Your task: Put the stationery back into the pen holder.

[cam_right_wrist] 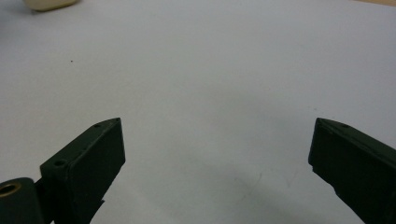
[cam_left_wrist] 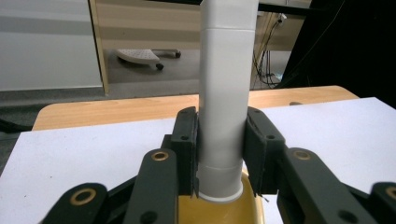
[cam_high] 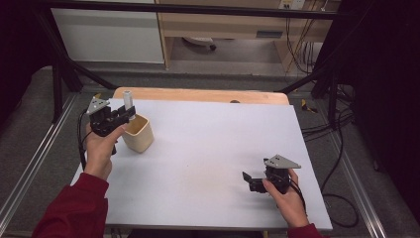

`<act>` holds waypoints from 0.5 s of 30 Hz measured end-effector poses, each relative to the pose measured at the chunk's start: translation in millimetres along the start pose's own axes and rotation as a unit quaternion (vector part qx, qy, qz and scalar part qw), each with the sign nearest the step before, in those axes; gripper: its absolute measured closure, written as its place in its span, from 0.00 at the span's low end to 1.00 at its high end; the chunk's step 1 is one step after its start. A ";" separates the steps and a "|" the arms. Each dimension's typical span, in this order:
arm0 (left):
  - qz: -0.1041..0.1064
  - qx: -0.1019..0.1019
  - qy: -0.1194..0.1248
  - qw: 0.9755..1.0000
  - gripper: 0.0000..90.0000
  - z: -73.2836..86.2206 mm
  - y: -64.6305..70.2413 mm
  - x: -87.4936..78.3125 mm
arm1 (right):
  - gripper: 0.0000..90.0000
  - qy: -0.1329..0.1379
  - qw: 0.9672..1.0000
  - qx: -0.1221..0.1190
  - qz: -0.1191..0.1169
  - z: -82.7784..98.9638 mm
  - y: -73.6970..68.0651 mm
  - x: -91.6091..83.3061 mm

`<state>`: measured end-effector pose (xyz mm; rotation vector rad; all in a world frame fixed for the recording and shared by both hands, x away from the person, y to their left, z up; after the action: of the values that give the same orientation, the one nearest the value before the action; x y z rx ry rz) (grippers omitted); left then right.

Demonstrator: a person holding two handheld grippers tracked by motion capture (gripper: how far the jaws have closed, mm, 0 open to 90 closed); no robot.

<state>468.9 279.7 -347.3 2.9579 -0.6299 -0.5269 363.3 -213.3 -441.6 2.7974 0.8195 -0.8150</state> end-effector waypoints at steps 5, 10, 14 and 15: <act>-0.002 -0.003 -0.006 1.000 0.75 5.1 -0.5 2.5 | 0.05 0.000 1.000 0.000 0.000 0.1 0.1 0.1; -0.001 -0.006 -0.011 1.000 0.75 10.5 -0.2 4.9 | 0.05 0.000 1.000 -0.001 -0.002 0.2 -0.4 0.7; -0.003 -0.006 -0.015 1.000 0.75 14.6 -0.7 6.1 | 0.05 -0.003 1.000 -0.001 -0.004 0.4 -1.1 1.1; -0.004 -0.006 -0.015 1.000 0.75 15.7 -1.2 6.5 | 0.04 -0.002 1.000 -0.001 -0.004 0.4 -1.2 1.2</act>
<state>469.5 278.2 -364.2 2.9478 -0.6150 -0.5755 363.4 -211.9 -442.6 2.7907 0.8313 -0.8207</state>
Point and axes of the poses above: each handheld gripper's, and its own axes: x roughly forward along the jaws, z roughly out of its underside, y roughly to its right, the point moved 1 cm from there along x, roughly forward along the jaws, and after that the axes turned 1 degree about z, right-handed, at the moved point
